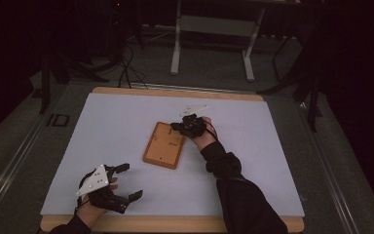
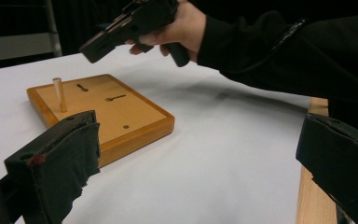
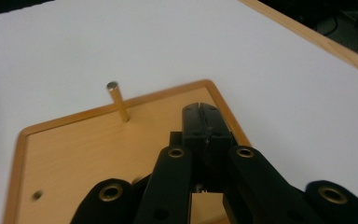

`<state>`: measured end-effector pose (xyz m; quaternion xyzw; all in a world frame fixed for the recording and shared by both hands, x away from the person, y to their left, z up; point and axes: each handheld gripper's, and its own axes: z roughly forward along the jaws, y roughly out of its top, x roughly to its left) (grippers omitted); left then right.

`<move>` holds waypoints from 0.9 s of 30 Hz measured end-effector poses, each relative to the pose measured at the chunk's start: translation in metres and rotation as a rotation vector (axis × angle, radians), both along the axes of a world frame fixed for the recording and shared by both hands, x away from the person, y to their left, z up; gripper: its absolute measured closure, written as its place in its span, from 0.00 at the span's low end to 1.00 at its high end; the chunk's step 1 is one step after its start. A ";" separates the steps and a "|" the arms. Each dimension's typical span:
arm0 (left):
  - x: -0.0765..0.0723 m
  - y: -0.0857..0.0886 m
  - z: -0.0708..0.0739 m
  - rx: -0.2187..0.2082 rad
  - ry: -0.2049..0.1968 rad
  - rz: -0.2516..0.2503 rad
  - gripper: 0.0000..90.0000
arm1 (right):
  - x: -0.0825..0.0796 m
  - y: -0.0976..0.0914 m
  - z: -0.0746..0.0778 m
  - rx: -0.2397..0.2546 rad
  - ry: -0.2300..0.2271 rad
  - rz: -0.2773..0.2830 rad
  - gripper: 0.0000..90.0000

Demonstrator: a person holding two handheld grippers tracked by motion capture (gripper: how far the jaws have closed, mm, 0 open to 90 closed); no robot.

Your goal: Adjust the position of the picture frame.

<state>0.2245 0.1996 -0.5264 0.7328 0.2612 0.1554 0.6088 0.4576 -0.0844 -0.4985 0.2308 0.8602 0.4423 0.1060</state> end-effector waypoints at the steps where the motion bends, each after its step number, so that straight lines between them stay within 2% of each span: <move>1: -0.001 0.001 0.000 0.002 -0.001 0.003 0.00 | 0.003 0.004 -0.001 -0.001 0.000 0.008 1.00; 6: -0.006 0.005 0.000 -0.001 0.001 0.022 0.00 | 0.015 0.020 -0.007 -0.007 0.014 0.040 1.00; 8: -0.008 0.007 0.000 -0.004 0.000 0.028 0.00 | 0.018 0.027 -0.009 -0.005 -0.008 0.047 1.00; 10: -0.010 0.008 0.000 -0.006 0.002 0.033 0.00 | 0.021 0.034 -0.010 -0.028 -0.025 0.051 1.00; 13: -0.013 0.010 -0.001 -0.003 0.000 0.038 0.00 | 0.026 0.043 -0.012 -0.046 -0.020 0.044 1.00; 14: -0.014 0.010 -0.001 -0.004 0.001 0.040 0.00 | 0.029 0.047 -0.014 -0.046 -0.001 0.052 1.00; 16: -0.015 0.012 0.000 -0.008 0.001 0.046 0.00 | 0.032 0.052 -0.015 -0.062 -0.015 0.045 1.00; 18: -0.016 0.013 0.000 -0.011 0.001 0.052 0.00 | 0.037 0.057 -0.016 -0.059 0.002 0.047 1.00; 24: -0.021 0.018 -0.001 -0.018 0.004 0.070 0.00 | 0.049 0.072 -0.018 -0.112 0.005 0.050 1.00; 27: -0.023 0.020 0.000 -0.022 0.002 0.079 0.00 | 0.053 0.076 -0.019 -0.115 0.014 0.052 1.00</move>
